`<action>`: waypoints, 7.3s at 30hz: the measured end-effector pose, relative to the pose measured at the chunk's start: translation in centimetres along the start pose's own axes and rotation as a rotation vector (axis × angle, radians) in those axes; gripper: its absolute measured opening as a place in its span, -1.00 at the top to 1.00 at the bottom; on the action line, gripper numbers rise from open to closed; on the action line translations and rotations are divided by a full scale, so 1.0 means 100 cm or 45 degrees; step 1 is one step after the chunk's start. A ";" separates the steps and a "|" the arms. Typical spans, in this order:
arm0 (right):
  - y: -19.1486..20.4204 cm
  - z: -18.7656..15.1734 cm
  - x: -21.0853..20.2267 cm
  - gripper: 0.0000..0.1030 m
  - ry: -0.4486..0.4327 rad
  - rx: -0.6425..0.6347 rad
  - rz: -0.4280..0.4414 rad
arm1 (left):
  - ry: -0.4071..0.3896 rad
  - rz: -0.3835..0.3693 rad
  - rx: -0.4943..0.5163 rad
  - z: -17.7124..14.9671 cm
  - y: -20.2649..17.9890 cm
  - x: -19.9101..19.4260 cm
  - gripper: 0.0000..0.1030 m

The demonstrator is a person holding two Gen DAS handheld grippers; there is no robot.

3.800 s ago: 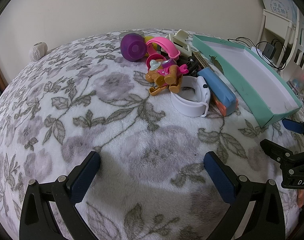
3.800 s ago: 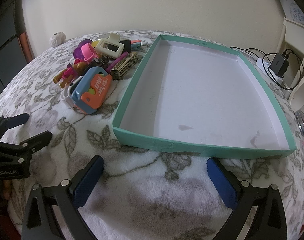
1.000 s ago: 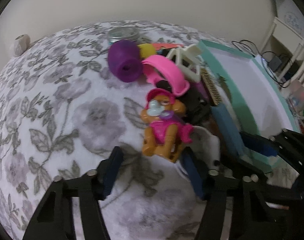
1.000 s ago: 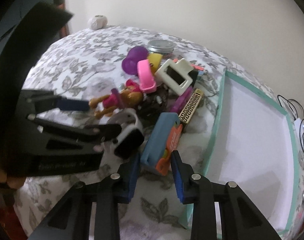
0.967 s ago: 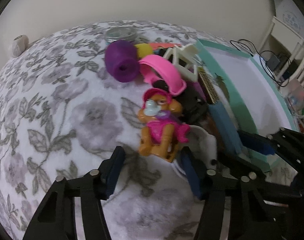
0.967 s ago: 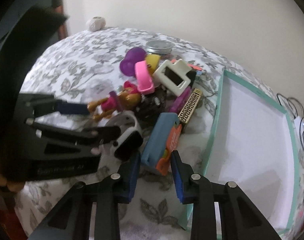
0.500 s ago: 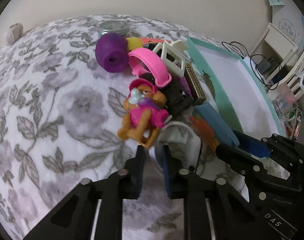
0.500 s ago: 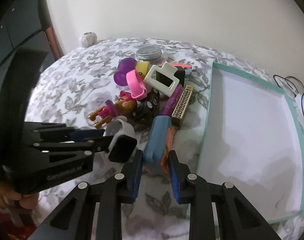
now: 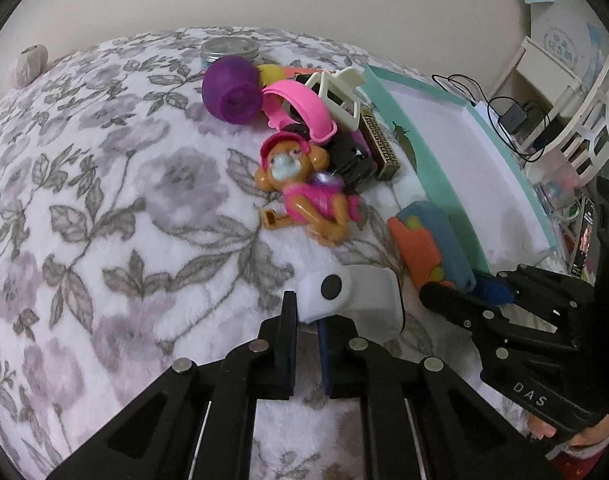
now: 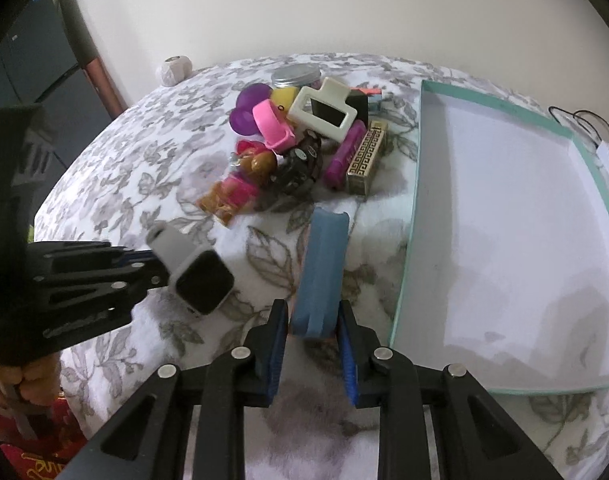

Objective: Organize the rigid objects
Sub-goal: 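Grasp the white smartwatch with the left tool, then carry the smartwatch and blue-and-orange toy over the teal-rimmed tray with both tools, then open both tools to release the smartwatch and toy inside the tray, then withdraw both tools from the tray back toward the toy pile, then grasp the pink-helmeted puppy figure with the left tool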

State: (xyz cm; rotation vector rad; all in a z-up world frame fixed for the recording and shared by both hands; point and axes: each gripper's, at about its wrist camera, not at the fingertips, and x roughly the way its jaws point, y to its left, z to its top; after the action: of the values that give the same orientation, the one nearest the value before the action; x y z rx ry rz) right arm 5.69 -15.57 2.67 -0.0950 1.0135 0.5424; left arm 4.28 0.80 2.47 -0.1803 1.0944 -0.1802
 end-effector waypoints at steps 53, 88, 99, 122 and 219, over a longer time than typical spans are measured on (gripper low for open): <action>-0.091 0.052 -0.126 0.54 -0.387 0.087 -0.278 | -0.334 -0.006 0.246 0.112 -0.115 -0.061 0.89; -0.215 0.087 0.006 0.54 -0.039 0.260 -0.466 | -0.074 0.178 0.123 0.161 -0.145 0.116 0.86; -0.215 0.090 -0.002 0.07 -0.006 0.272 -0.446 | -0.073 0.127 0.108 0.160 -0.149 0.101 0.19; -0.166 0.075 -0.054 -0.89 -0.056 0.269 -0.482 | -0.179 0.202 -0.101 0.128 -0.106 0.022 -0.81; -0.026 0.107 0.029 -0.62 0.084 0.455 -0.154 | 0.210 0.214 -0.505 0.083 0.017 0.053 -0.19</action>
State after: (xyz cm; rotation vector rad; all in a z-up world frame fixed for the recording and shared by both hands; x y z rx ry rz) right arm 16.44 -13.29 5.54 0.1430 1.1467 0.2436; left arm 14.13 1.65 1.17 -0.4322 1.2970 0.1787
